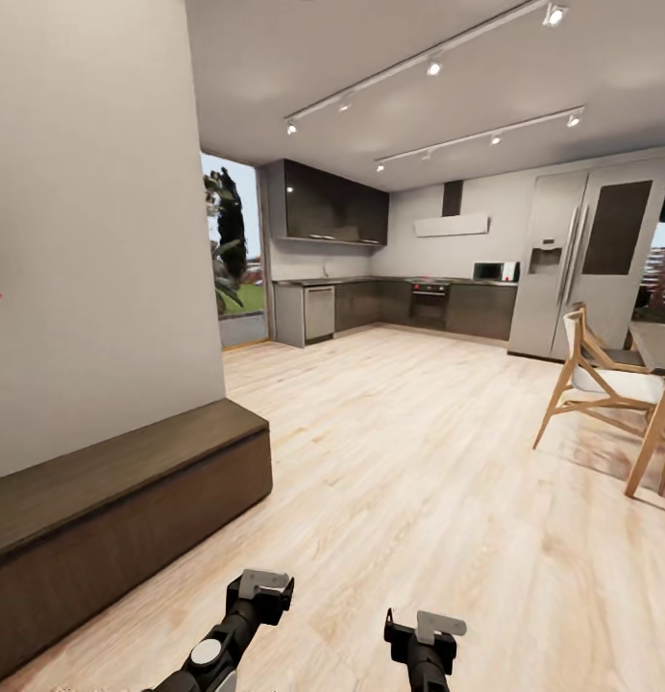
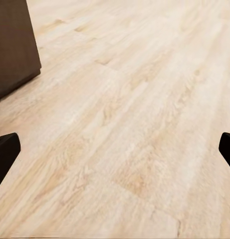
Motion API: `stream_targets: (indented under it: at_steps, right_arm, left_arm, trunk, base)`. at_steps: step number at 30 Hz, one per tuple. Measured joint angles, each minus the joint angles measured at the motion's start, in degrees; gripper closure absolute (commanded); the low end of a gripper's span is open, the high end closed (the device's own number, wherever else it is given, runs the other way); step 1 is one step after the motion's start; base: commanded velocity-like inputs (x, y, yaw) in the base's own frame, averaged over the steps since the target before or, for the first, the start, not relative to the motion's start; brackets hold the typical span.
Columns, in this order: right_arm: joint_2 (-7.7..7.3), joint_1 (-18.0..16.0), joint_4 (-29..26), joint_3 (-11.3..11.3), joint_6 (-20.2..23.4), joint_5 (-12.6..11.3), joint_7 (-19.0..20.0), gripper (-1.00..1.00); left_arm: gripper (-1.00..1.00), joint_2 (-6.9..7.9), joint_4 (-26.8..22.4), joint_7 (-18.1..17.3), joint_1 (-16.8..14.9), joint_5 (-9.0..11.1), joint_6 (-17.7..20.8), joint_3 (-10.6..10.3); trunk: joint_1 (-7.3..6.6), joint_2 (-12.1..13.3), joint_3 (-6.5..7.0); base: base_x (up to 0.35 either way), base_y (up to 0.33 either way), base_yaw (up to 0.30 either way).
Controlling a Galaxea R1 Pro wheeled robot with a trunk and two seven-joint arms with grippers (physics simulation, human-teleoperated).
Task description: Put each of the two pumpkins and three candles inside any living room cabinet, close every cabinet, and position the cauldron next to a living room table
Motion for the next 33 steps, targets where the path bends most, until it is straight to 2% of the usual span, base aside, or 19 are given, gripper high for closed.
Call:
stream_targets:
  at_steps: [9,14,17,33]
  right_arm:
    - [0.04,0.00,0.00,0.01,0.00,0.06,0.07,-1.00]
    - [0.04,-0.01,0.00,0.01,0.00,0.07,0.07,-1.00]
    - [0.06,-0.01,0.00,0.07,0.00,0.07,0.07,-1.00]
    - [0.09,-0.01,0.00,0.12,0.00,0.07,0.21,-1.00]
  left_arm:
    - [-1.00,0.00,0.00,0.11,0.00,0.00,-0.04,-0.06]
    - [-1.00,0.00,0.00,1.52,0.01,-0.03,0.03,-0.16]
    - [-1.00,0.00,0.00,2.14,0.01,-0.03,0.05,-1.03]
    - [-1.00,-0.05,0.72,2.41,0.01,-0.01,0.05,-1.82]
  trunk:
    - [0.00,0.00,0.27]
    - [0.00,0.00,0.43]
    - [0.00,0.00,0.54]
    - [0.00,0.00,1.13]
  base:
    - [0.000,-0.124,0.278]
    - [0.000,-0.262,0.278]
    - [0.000,-0.276,0.278]
    - [0.000,-0.282,0.278]
